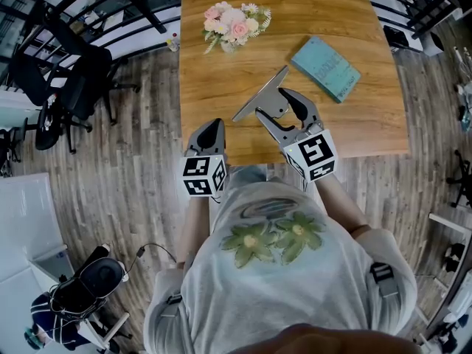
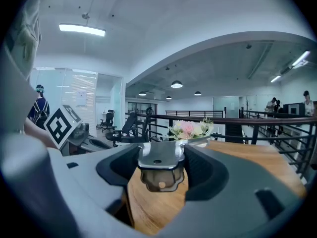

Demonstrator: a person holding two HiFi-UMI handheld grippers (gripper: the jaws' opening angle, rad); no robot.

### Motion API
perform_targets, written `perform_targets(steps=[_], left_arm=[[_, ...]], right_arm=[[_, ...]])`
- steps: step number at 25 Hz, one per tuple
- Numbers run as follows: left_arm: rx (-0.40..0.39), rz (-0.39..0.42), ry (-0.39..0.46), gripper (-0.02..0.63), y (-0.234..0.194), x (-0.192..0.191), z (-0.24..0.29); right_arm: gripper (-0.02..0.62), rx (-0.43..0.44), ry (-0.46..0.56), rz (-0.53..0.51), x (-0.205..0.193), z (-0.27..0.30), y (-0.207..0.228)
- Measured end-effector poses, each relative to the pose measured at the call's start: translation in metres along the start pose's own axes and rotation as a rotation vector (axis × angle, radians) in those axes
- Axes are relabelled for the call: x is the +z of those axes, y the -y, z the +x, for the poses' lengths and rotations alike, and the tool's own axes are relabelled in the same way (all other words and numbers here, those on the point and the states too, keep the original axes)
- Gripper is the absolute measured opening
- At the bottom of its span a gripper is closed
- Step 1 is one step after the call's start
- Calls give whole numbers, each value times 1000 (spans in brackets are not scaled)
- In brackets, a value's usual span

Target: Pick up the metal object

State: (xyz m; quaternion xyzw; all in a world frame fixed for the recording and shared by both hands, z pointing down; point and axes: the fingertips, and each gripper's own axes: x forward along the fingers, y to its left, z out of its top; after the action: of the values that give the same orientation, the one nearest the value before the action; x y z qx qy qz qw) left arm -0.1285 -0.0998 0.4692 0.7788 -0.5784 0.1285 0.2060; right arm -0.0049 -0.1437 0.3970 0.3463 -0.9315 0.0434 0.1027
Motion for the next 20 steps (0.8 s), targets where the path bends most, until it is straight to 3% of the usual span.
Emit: perform_targets(steps=[20], left_arm=[[-24,18,5,15,6,-2,-9]], right_arm=[[295,-6,34,-5,11,-2,-13]])
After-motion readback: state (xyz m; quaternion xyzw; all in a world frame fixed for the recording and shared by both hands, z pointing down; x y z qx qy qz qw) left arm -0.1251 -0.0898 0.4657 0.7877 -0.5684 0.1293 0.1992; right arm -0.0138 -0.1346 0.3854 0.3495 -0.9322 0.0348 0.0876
